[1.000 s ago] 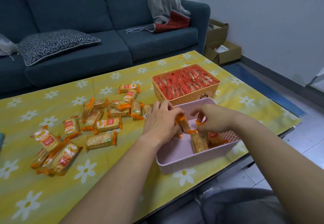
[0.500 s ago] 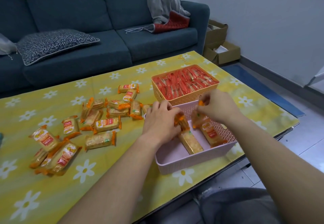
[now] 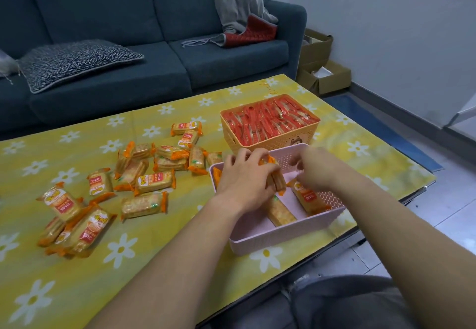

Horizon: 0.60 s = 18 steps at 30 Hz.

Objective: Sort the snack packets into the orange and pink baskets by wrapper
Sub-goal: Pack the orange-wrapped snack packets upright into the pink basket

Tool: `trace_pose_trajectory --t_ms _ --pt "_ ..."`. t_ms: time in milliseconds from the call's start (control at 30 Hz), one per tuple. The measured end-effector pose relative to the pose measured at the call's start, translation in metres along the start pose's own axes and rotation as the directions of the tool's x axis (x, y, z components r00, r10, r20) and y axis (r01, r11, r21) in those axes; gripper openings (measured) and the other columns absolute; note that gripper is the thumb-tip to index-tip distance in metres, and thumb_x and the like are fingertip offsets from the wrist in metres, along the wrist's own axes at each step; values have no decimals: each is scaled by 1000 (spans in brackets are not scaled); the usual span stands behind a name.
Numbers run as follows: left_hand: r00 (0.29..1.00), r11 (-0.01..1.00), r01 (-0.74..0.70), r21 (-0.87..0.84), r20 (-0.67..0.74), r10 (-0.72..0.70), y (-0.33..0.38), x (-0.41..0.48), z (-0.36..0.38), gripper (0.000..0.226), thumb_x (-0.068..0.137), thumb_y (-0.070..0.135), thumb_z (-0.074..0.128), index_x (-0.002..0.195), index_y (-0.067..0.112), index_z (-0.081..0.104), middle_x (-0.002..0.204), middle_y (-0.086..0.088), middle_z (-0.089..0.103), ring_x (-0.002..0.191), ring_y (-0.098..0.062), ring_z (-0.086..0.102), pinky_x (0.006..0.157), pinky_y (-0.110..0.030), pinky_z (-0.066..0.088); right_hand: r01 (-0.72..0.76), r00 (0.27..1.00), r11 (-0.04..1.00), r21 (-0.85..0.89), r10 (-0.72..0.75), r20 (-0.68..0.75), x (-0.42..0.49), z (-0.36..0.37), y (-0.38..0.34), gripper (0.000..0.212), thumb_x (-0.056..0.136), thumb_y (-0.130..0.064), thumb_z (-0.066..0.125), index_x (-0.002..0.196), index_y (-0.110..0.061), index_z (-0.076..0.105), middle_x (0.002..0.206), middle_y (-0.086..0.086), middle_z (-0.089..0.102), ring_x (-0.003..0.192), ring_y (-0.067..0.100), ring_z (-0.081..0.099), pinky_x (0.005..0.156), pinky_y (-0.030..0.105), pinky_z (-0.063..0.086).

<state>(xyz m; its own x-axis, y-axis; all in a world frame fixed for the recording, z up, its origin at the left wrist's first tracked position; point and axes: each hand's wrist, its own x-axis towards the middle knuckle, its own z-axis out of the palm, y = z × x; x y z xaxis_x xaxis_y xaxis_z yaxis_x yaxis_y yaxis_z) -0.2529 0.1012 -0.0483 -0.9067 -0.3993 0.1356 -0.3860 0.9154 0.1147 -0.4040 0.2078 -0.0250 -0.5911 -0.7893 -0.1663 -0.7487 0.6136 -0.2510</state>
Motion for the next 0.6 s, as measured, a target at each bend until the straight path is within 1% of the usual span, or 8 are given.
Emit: trace_pose_trajectory --t_ms 67,100,133,267,367,467,533,600 --pt "1000 1000 0 -14 6 0 1 -1 -1 45 88 47 60 133 46 54 155 8 33 134 -28 31 106 -49 27 5 987 984 -178 24 160 -5 13 -8 41 88 -12 59 129 -16 62 130 10 64 118 28 62 95 40 53" --pt "1000 1000 1 -22 11 -1 1 -1 0 45 88 46 61 133 47 54 156 8 32 134 -27 30 106 -49 26 3 980 973 -230 43 193 -8 18 -14 41 89 -14 57 130 -17 60 131 10 62 121 29 60 96 39 52" --pt "1000 1000 3 -28 16 -3 1 -1 -1 46 88 45 61 133 47 54 156 9 31 135 -27 29 107 -49 26 4 981 962 -271 48 186 -9 24 -18 39 91 -17 56 130 -16 58 132 12 61 123 31 59 97 39 51" --pt "1000 999 11 -41 26 -10 2 -1 -2 47 88 44 61 134 46 53 156 9 31 135 -27 28 108 -49 25 -84 994 926 -369 105 39 -7 35 -19 40 98 -16 47 137 -9 49 138 19 50 126 34 55 96 43 50" --pt "999 998 16 -53 30 -15 1 0 -1 45 88 43 61 133 47 54 155 9 31 135 -27 28 108 -50 24 -51 997 916 -398 70 34 -7 35 -17 35 98 -17 48 131 -10 57 134 18 55 122 32 58 93 40 52" --pt "999 998 16 -59 36 -14 1 1 -2 44 88 44 61 132 47 55 154 9 32 135 -27 28 107 -50 24 -22 999 899 -436 36 24 -7 35 -14 33 95 -15 48 125 -13 61 128 11 62 119 29 61 88 38 53" --pt "999 998 15 -66 41 -13 0 1 -2 44 88 43 61 131 46 55 154 9 31 135 -27 28 107 -50 23 -21 998 883 -468 49 47 -7 40 -11 32 97 -15 48 126 -13 62 129 9 63 119 27 61 87 37 53" --pt "999 997 16 -73 44 -13 0 0 -3 43 88 43 60 131 46 55 154 9 31 135 -27 28 107 -50 23 -40 996 899 -436 70 51 -6 38 -10 30 97 -17 50 124 -14 63 128 9 63 118 27 63 86 36 53"
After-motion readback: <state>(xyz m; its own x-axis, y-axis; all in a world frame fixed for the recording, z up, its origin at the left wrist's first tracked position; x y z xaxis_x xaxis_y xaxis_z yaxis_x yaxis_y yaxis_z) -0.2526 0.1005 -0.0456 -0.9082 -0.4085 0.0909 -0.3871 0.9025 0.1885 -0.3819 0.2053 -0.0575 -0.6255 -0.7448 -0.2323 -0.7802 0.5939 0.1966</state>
